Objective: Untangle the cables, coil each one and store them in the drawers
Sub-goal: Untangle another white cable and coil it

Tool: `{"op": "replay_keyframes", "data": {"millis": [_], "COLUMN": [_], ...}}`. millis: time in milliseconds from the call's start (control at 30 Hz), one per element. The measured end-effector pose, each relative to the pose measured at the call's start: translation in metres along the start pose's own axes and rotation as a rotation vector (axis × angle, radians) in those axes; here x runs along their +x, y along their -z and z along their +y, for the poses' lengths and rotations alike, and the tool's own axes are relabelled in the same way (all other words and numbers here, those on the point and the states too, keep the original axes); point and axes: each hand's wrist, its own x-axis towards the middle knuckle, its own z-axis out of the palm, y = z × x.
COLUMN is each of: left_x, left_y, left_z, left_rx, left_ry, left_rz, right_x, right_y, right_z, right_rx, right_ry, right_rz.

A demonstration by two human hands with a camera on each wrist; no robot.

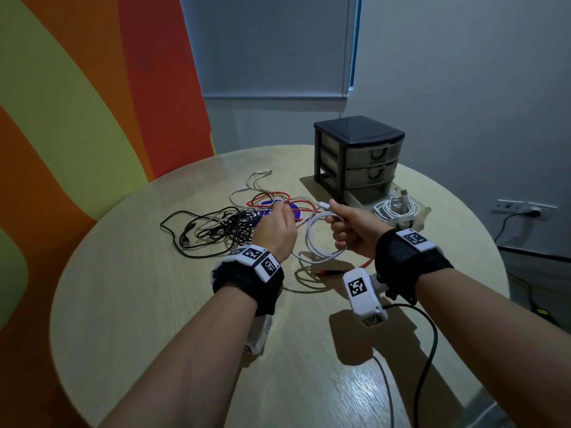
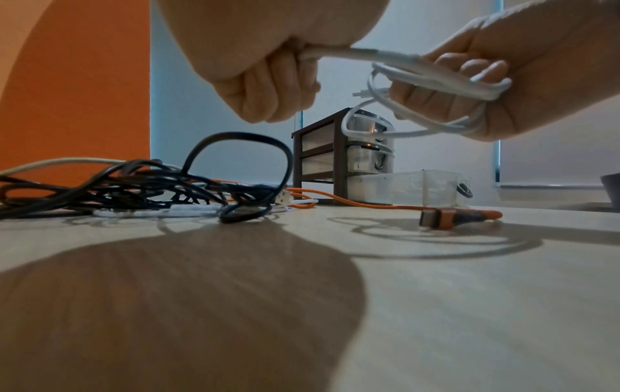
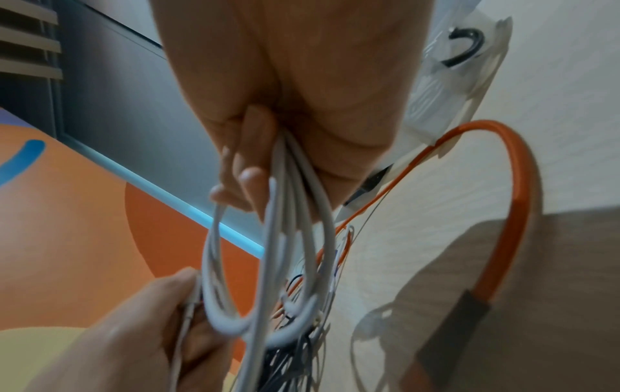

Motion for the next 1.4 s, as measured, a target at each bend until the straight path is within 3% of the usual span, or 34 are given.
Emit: {"op": "replay_keyframes", "data": {"millis": [200, 500, 633, 933, 1233, 1400], "left_x": [0.003, 0.000, -0.002, -0.005, -0.008, -0.004], "left_y": [-0.002, 0.000, 0.001, 0.003, -0.005, -0.002], "left_z": [-0.004, 0.000, 0.003, 0.007, 0.008, 0.005], "left_rx": [-0.016, -0.159, -0.168, -0.175, -0.109, -0.116], "left_ry": [-0.138, -0.405, -0.508, -0.560, -0.625, -0.601], "left_rz": [-0.011, 0.187, 0.194, 0.178, 0.099, 0.182], "right_x": [0.000, 0.005, 0.006, 0.008, 0.002, 0.004], "right_y": [0.003, -0.011, -0.013, -0.012, -0.007, -0.011], "right_z": [0.001, 0.005, 0.004, 0.004, 0.009, 0.007], "right_rx": [0.002, -0.057, -0.023, -0.074, -0.246, -0.261], "right_ry": [-0.053, -0.106, -0.111, -0.099, 0.077, 0.123], "right_rz": [-0.069, -0.135, -0.162, -0.100, -0.019, 0.012]}}
